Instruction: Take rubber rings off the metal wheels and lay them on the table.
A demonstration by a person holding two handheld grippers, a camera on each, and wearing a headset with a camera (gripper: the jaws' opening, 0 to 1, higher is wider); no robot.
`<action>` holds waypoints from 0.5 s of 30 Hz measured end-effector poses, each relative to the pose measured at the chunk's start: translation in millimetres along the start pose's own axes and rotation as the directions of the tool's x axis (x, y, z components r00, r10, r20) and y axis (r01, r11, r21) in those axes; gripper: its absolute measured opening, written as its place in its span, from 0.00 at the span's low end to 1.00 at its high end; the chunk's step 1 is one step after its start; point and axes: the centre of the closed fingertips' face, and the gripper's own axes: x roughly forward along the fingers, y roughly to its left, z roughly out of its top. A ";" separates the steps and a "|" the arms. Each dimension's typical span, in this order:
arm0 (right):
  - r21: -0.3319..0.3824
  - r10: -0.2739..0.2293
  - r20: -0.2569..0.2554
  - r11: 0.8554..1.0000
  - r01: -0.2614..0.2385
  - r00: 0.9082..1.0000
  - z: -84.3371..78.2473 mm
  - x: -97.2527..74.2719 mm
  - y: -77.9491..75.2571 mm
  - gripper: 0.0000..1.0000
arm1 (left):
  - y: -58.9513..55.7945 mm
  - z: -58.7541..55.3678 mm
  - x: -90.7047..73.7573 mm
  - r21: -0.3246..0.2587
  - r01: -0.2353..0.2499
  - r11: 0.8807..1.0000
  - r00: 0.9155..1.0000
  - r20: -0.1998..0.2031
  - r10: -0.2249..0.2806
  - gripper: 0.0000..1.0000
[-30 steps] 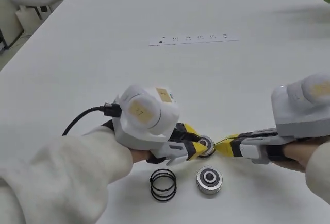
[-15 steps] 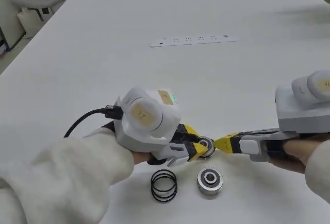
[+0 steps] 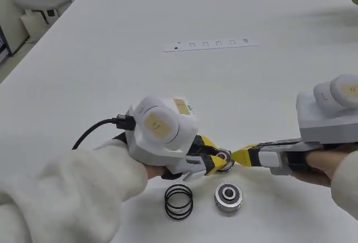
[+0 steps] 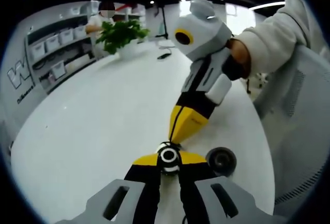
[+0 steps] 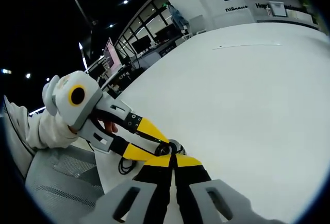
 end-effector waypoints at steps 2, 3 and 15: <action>0.002 0.002 0.001 1.000 -0.002 1.000 0.3 0.1 0.1 0.00 | 0.0 0.0 0.0 -0.003 -0.001 1.000 1.000 -0.001 0.001 0.13; 0.002 0.002 0.000 1.000 -0.002 1.000 0.4 0.2 0.5 0.00 | -0.1 0.0 0.0 -0.004 -0.002 1.000 1.000 -0.002 0.002 0.13; -0.009 0.018 0.000 1.000 -0.018 1.000 2.5 1.9 5.3 0.00 | 0.0 -0.2 -0.1 -0.006 -0.003 1.000 1.000 -0.002 0.003 0.13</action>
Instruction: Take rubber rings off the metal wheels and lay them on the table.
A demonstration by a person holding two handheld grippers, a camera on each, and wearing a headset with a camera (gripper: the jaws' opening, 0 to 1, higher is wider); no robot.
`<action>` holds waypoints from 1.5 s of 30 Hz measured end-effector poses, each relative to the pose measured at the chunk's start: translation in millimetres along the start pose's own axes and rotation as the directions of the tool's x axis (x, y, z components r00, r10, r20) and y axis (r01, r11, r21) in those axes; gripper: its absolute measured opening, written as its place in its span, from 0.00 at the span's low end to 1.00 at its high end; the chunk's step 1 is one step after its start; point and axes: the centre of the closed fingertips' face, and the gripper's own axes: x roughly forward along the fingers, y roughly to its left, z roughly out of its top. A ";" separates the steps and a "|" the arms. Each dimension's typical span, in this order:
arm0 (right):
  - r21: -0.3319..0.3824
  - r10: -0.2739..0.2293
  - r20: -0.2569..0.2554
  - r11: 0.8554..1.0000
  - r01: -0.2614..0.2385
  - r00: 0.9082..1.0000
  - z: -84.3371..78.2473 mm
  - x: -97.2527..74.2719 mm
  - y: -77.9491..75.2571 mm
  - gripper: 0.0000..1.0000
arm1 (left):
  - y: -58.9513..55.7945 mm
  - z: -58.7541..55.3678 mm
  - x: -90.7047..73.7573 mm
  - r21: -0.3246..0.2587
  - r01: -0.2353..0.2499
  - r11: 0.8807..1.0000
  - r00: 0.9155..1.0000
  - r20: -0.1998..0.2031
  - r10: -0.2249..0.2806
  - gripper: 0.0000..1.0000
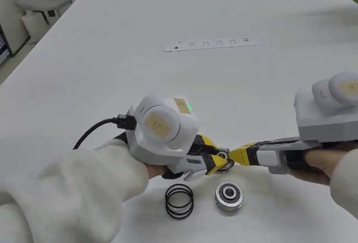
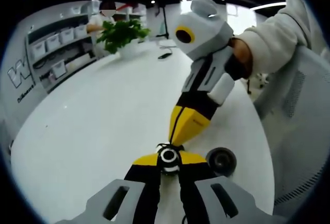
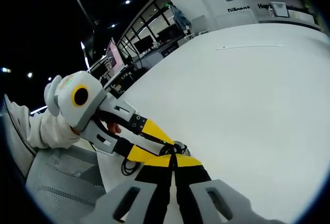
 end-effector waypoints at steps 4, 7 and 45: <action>0.003 0.005 0.001 1.000 -0.005 1.000 0.5 0.0 1.0 0.00 | 0.0 0.0 -0.1 -0.002 0.000 1.000 1.000 0.001 0.000 0.13; -0.005 0.007 0.000 1.000 -0.007 1.000 0.8 0.3 2.3 0.00 | -0.1 0.0 -0.1 -0.003 0.000 1.000 1.000 0.001 0.000 0.13; -0.026 0.038 0.017 0.999 -0.038 0.999 8.2 -2.0 13.0 0.00 | 0.9 0.2 0.2 -0.008 -0.011 1.000 1.000 0.009 0.011 0.13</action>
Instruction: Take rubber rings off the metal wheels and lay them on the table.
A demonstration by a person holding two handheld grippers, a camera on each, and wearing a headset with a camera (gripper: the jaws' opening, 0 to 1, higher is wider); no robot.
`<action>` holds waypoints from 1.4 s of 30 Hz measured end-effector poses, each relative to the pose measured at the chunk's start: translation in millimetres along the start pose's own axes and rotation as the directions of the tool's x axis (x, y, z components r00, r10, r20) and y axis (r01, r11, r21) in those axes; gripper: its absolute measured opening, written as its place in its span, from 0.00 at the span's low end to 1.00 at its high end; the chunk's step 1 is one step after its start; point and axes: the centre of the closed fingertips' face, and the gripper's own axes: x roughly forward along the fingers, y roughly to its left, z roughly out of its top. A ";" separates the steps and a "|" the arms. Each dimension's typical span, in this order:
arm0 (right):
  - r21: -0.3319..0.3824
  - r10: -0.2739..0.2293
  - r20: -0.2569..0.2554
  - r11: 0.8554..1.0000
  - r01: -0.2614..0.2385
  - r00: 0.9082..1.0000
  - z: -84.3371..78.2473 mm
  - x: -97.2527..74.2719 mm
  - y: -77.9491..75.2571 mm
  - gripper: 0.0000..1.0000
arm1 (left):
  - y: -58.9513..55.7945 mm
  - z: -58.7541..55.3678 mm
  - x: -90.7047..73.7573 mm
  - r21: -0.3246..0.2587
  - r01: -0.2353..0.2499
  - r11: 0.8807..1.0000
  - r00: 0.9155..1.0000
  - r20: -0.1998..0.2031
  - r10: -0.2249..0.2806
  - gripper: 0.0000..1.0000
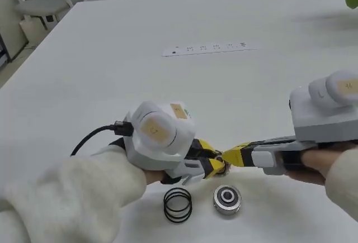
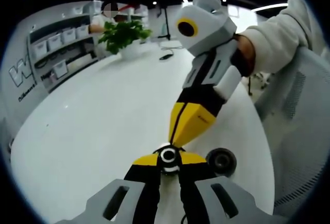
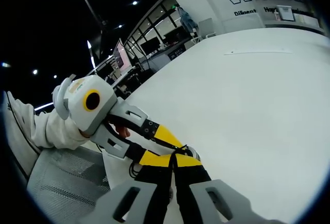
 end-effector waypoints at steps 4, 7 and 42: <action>0.008 -0.013 0.002 1.000 0.013 1.000 0.4 -0.6 -3.2 0.00 | 0.2 0.0 -0.1 -0.004 -0.004 1.000 1.000 0.000 0.004 0.14; 0.007 -0.021 -0.007 1.000 0.021 1.000 -2.5 -0.7 -5.1 0.00 | 0.1 0.0 -0.4 -0.002 -0.003 1.000 1.000 0.001 0.003 0.14; -0.009 -0.014 0.078 1.000 0.015 0.997 29.5 -20.6 7.6 0.00 | -12.7 39.7 -51.9 0.066 -0.020 0.998 0.999 0.027 0.018 0.49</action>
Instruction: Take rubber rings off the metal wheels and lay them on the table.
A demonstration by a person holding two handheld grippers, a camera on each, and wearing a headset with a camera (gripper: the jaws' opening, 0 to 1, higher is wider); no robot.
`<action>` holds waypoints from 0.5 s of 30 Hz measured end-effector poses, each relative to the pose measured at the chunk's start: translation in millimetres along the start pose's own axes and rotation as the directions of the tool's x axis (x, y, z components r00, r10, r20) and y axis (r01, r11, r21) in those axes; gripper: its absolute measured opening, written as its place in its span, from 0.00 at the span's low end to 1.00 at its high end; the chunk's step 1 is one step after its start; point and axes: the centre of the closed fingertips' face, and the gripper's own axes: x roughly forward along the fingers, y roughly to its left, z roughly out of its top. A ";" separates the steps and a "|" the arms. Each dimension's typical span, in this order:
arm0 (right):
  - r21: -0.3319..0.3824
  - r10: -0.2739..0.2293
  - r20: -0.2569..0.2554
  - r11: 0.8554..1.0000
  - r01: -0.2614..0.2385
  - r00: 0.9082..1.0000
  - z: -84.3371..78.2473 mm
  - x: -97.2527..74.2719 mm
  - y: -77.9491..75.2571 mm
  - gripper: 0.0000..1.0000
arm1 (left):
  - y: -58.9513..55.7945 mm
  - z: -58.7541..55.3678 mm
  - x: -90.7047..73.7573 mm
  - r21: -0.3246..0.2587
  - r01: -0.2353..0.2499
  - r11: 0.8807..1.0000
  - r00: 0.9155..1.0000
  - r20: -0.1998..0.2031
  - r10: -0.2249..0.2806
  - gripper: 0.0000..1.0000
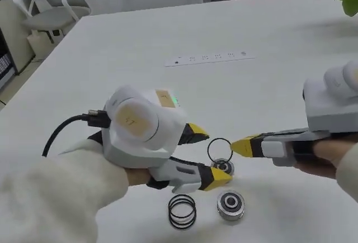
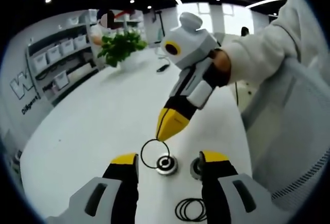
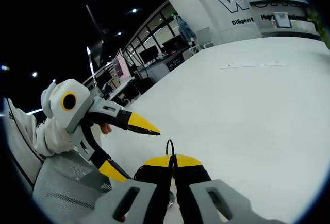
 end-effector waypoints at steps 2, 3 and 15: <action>-0.004 0.006 0.006 1.000 -0.006 1.000 2.7 -0.3 2.9 0.00 | 0.8 2.8 -3.8 -0.002 -0.003 1.000 1.000 0.005 0.003 0.51; -0.008 0.008 0.006 1.000 -0.008 1.000 3.6 -0.5 4.1 0.00 | 1.1 3.8 -5.7 -0.004 -0.005 1.000 1.000 0.007 0.005 0.52; -0.044 0.041 0.042 0.998 -0.039 0.998 19.9 -4.8 19.0 0.00 | 13.2 22.6 -48.3 0.008 -0.089 0.996 0.995 0.047 0.089 0.68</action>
